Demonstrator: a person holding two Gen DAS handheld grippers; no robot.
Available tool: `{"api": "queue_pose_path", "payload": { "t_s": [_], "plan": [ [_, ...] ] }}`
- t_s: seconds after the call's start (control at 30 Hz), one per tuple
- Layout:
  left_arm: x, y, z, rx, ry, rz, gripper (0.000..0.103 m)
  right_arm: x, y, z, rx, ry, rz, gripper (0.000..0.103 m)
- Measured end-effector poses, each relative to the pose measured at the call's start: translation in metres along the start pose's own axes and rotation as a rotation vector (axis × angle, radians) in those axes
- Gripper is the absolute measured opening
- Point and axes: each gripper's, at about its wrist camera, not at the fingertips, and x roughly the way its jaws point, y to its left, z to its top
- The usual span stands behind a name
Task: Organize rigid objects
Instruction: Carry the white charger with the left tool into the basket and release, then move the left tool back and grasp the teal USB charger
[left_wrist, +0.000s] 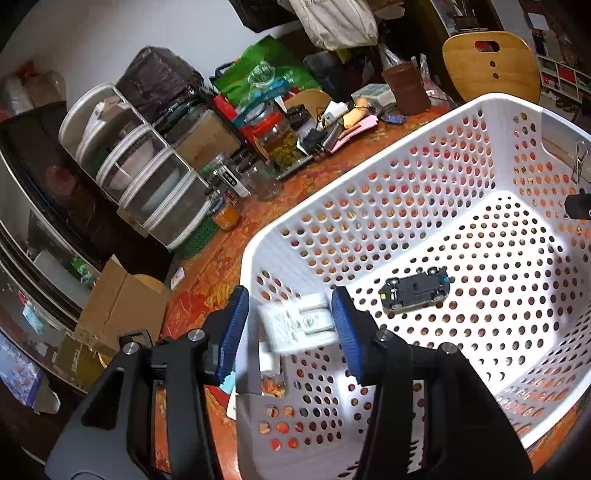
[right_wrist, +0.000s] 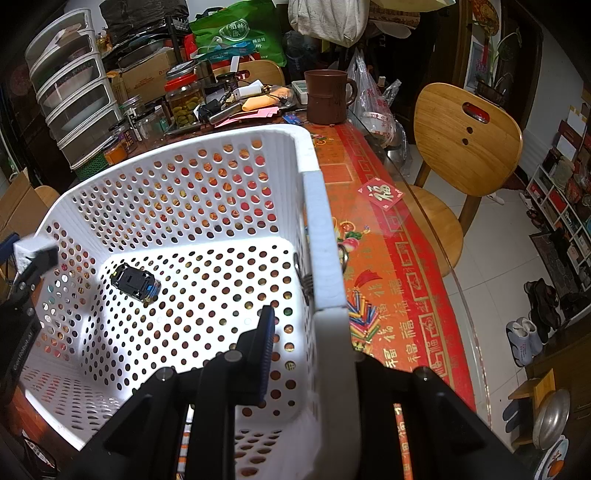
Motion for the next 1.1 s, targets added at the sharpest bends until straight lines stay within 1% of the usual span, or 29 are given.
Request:
{"api": "queue_pose_path", "payload": {
  "t_s": [0.03,0.07,0.1,0.13,0.17,0.2,0.27,0.37,0.43,0.5,0.53,0.6,0.67,0.73,0.83,0.97,1.0,1.1],
  "plan": [
    [-0.002,0.001,0.0,-0.001,-0.015,0.02,0.057,0.0,0.0,0.0,0.0,0.001,-0.001,0.02],
    [-0.005,0.005,0.0,-0.012,-0.027,0.028,0.064,0.0,0.0,0.0,-0.001,0.001,0.0,0.02],
    [-0.009,0.011,0.001,-0.028,-0.045,0.028,0.08,0.0,0.0,0.0,-0.002,0.0,0.001,0.02],
    [-0.016,0.02,0.001,-0.051,-0.079,0.044,0.095,0.0,0.001,0.0,-0.002,0.0,-0.001,0.02],
    [-0.022,0.028,0.001,-0.065,-0.104,0.068,0.101,0.0,0.001,0.0,-0.001,0.0,-0.001,0.02],
    [-0.029,0.038,-0.001,-0.088,-0.132,0.097,0.103,0.001,0.001,0.0,-0.001,0.001,0.001,0.02],
    [-0.038,0.061,-0.006,-0.128,-0.15,0.103,0.103,0.001,0.0,0.0,-0.002,0.001,0.0,0.02],
    [-0.036,0.102,-0.021,-0.19,-0.13,0.099,0.103,0.001,0.0,0.0,-0.005,0.003,0.002,0.02],
    [-0.025,0.128,-0.034,-0.225,-0.1,0.082,0.102,0.001,0.0,0.0,-0.007,0.003,0.001,0.02],
    [-0.002,0.158,-0.053,-0.278,-0.038,0.061,0.102,0.001,0.0,0.0,-0.007,0.002,0.0,0.02],
    [0.012,0.169,-0.062,-0.31,0.003,0.029,0.102,0.001,-0.001,0.0,-0.006,0.002,0.0,0.02],
    [0.049,0.189,-0.083,-0.384,0.098,-0.096,0.102,0.001,-0.001,0.0,-0.003,0.002,0.001,0.02],
    [0.082,0.193,-0.099,-0.416,0.175,-0.157,0.102,0.001,-0.001,0.0,-0.003,0.002,0.001,0.02],
    [0.108,0.191,-0.112,-0.432,0.231,-0.207,0.099,0.001,-0.001,0.0,-0.003,0.002,0.001,0.02],
    [0.133,0.183,-0.122,-0.441,0.277,-0.257,0.098,0.001,-0.001,0.0,-0.003,0.002,0.001,0.02],
    [0.157,0.168,-0.131,-0.45,0.319,-0.284,0.094,0.001,-0.001,0.0,-0.004,0.002,0.001,0.02],
    [0.161,0.164,-0.133,-0.451,0.329,-0.285,0.091,0.001,-0.001,0.0,-0.003,0.002,0.001,0.02],
    [0.174,0.165,-0.14,-0.472,0.352,-0.288,0.088,0.0,-0.001,0.0,-0.003,0.002,0.001,0.02]
  ]
}}
